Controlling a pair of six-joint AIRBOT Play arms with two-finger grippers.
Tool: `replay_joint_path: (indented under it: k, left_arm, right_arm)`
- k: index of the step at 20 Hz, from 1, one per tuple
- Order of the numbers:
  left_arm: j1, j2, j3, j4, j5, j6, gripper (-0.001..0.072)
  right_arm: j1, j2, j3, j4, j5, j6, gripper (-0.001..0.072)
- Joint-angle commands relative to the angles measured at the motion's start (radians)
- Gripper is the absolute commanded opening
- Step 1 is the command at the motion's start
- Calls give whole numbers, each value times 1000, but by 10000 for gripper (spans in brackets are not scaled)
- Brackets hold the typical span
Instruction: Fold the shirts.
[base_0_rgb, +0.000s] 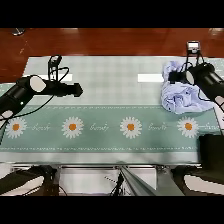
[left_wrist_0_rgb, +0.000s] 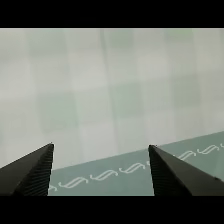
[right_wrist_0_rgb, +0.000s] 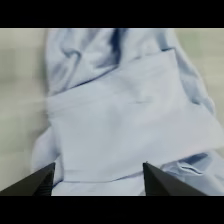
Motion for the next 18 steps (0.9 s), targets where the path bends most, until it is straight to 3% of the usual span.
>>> replay_joint_path:
  k: [1, 6, 7, 9, 10, 12, 15, 18]
  left_arm:
    - [1, -3, 1, 11, 80, 3, 702]
    - [1, -6, 1, 11, 26, 3, 701]
    - [1, -10, 1, 11, -1, 3, 701]
    - [5, -10, 2, 24, -66, 3, 701]
    - [15, -6, 2, 30, -102, 3, 701]
    - [47, 12, 1, 30, -190, 0, 701]
    - [82, 88, -17, 26, -373, 25, 701]
    - [70, 257, -158, -140, -394, 68, 701]
  right_arm:
    - [-148, -76, 0, 150, -2, 31, 626]
    - [-235, -169, 0, 448, 31, -152, 613]
    - [-235, -177, 0, 480, 41, -186, 563]
    - [-232, -178, 5, 576, 50, -282, 171]
    - [-232, -176, 26, 647, 68, -352, 28]
    - [-232, -145, 114, 751, 117, -460, 26]
    - [-232, -25, 322, 781, 176, -482, 26]
    - [-194, 134, 460, 783, 192, -547, 26]
